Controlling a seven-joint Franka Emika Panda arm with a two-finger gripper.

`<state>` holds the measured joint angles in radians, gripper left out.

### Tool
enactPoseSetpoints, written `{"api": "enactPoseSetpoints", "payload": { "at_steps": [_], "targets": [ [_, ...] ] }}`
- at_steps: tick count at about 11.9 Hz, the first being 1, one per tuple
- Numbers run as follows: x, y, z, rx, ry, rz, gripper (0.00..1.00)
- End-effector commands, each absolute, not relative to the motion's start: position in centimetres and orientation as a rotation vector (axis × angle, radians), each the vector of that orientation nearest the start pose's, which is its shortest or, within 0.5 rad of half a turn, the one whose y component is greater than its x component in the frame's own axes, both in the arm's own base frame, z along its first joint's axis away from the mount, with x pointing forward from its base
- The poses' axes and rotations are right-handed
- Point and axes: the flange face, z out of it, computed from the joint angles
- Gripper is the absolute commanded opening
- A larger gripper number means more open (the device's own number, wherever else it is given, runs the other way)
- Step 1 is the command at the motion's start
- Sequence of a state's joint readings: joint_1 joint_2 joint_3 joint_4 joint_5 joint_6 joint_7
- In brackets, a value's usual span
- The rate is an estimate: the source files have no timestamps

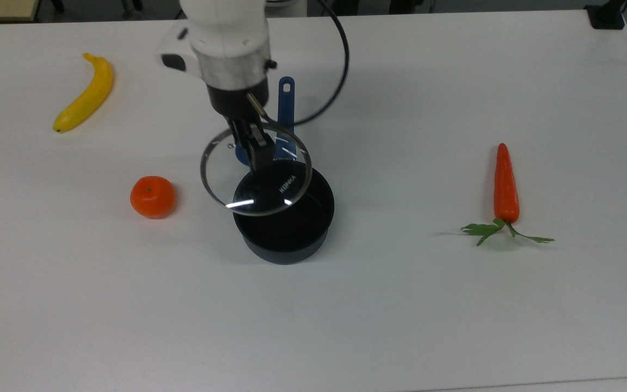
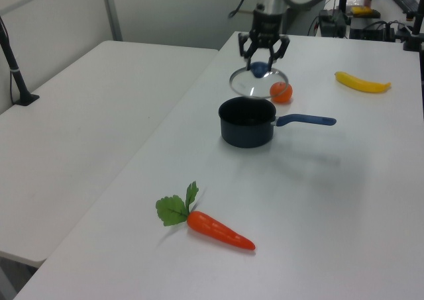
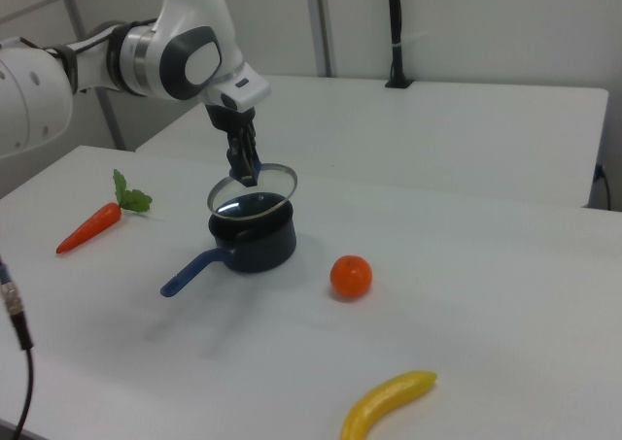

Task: Open lid
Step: 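Lift the glass lid up off the saucepan rim, then carry the lid beside the saucepan toward the banana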

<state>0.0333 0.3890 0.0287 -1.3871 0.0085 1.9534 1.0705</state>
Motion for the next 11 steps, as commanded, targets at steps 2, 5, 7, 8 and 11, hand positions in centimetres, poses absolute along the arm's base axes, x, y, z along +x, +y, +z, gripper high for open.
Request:
{"api": "enactPoseSetpoints", "payload": {
  "at_steps": [2,5,7,8,11],
  "targets": [
    [62.9,-2.2,51.4,-2.734,1.307,-0.093,0.50],
    [60.4,-7.4,48.8,-2.804,1.210,-0.005,0.50],
    [59.4,-11.1,46.8,-2.835,1.131,0.042,0.50],
    [59.0,-12.2,46.4,-2.816,1.061,0.062,0.50],
    [58.3,-13.5,43.3,-2.830,0.968,0.124,0.50]
  ]
}}
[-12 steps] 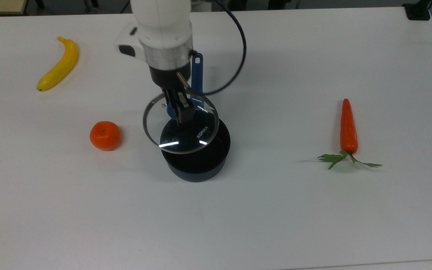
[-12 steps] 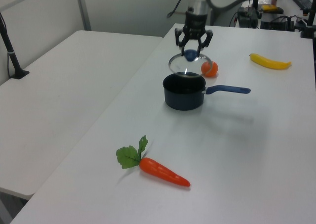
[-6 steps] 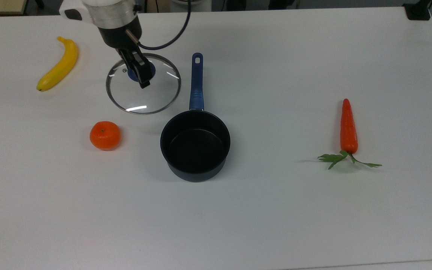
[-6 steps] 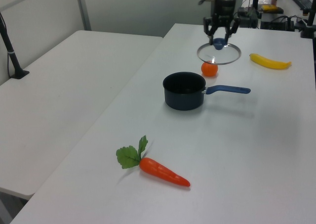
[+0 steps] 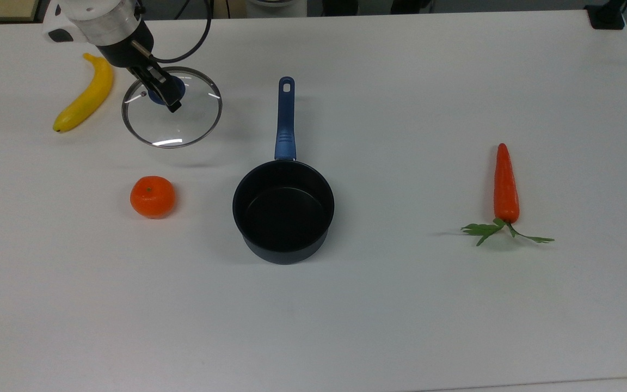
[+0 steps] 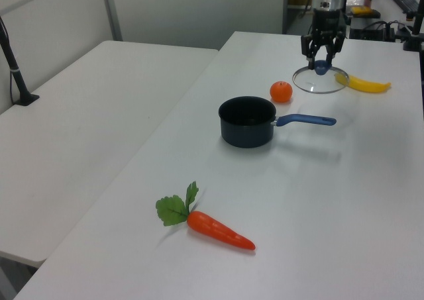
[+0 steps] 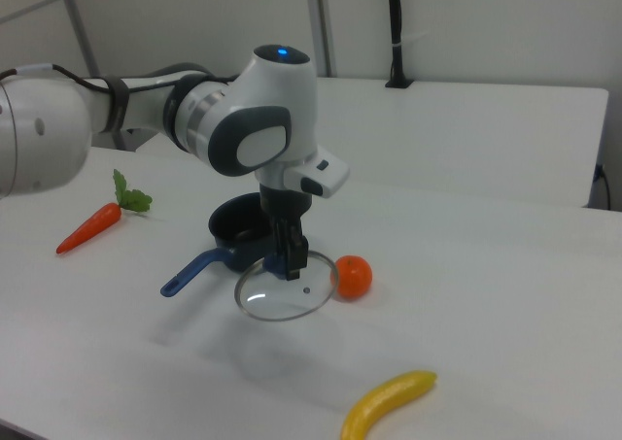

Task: Open lid
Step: 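Carry the lid beside the saucepan toward the banana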

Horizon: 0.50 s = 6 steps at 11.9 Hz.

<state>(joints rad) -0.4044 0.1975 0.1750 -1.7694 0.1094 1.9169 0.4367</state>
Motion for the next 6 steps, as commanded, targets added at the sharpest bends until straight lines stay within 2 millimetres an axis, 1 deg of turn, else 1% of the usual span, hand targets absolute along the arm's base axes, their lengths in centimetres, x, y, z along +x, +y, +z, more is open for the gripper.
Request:
{"api": "enactPoseSetpoints", "payload": {
  "at_steps": [1,2,3,4,6],
  "targets": [
    [58.3,-14.0,42.2,-2.838,0.948,0.126,0.50],
    [58.3,-14.5,41.0,-2.839,0.952,0.113,0.50],
    [58.6,-14.4,40.0,-2.843,0.948,0.095,0.50],
    [58.6,-15.0,39.1,-2.852,0.934,0.101,0.50],
    [58.5,-15.5,38.1,-2.859,0.916,0.121,0.50]
  ]
}}
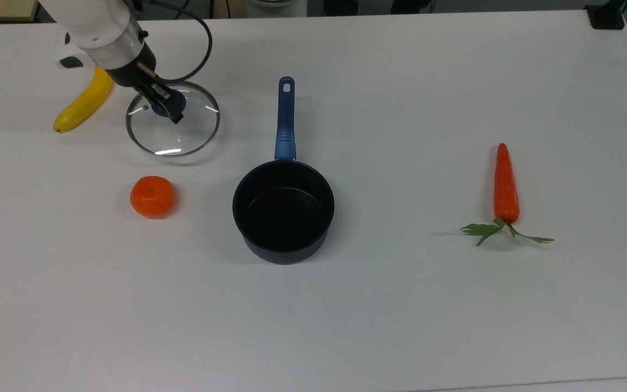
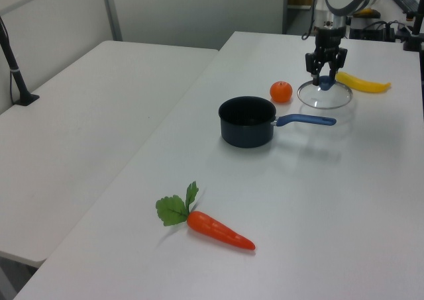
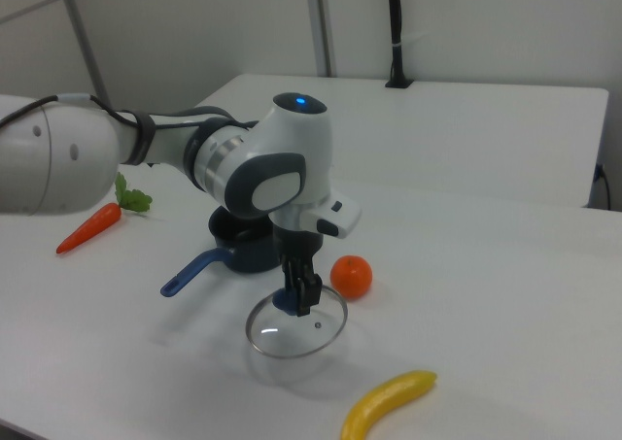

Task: Open lid
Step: 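Carry the lid beside the saucepan toward the banana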

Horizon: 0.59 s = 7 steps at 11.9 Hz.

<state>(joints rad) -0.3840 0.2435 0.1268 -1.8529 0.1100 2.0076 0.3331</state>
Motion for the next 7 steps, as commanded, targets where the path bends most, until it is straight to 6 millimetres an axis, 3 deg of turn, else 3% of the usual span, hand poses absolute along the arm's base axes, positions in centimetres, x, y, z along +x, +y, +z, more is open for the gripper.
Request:
{"api": "enactPoseSetpoints", "payload": {
  "at_steps": [1,7],
  "targets": [
    [58.5,-15.9,37.6,-2.860,0.915,0.131,0.50],
    [59.1,-16.6,34.9,-2.876,0.927,0.126,0.51]
  ]
}}
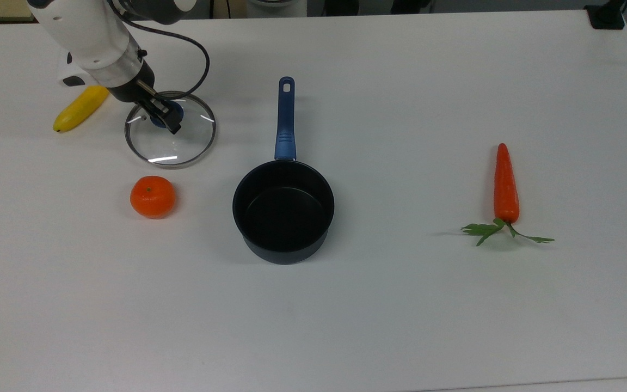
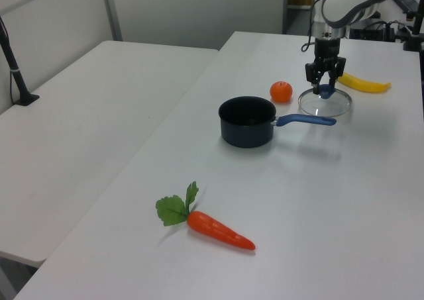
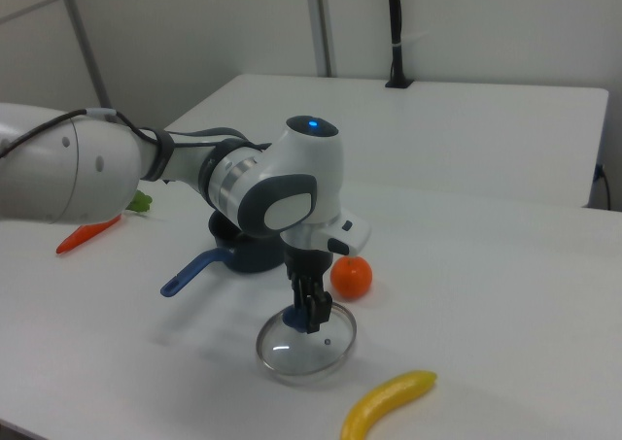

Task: Open lid
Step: 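Lower the lid onto the table and open the gripper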

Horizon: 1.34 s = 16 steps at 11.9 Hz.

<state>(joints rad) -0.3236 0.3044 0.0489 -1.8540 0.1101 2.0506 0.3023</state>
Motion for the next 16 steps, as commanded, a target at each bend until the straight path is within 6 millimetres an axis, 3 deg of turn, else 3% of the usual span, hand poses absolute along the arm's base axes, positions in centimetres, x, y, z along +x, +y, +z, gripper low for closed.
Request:
{"api": "enactPoseSetpoints", "payload": {
  "at_steps": [1,3,6,9,11,12,15,16],
  "targets": [
    [59.1,-16.6,34.8,-2.880,0.912,0.130,0.52],
    [59.1,-16.6,34.3,-2.880,0.910,0.141,0.55],
    [59.2,-16.2,33.9,-2.884,0.907,0.154,0.70],
    [59.2,-16.7,34.2,-2.882,0.924,0.144,0.72],
    [59.4,-16.2,35.1,-2.887,0.909,0.131,0.85],
    [59.6,-15.1,35.8,-2.898,0.891,0.121,0.99],
    [60.2,-12.5,41.0,-2.945,0.849,0.040,1.00],
    [60.6,-10.2,43.0,-2.972,0.777,0.058,1.00]
  ]
}}
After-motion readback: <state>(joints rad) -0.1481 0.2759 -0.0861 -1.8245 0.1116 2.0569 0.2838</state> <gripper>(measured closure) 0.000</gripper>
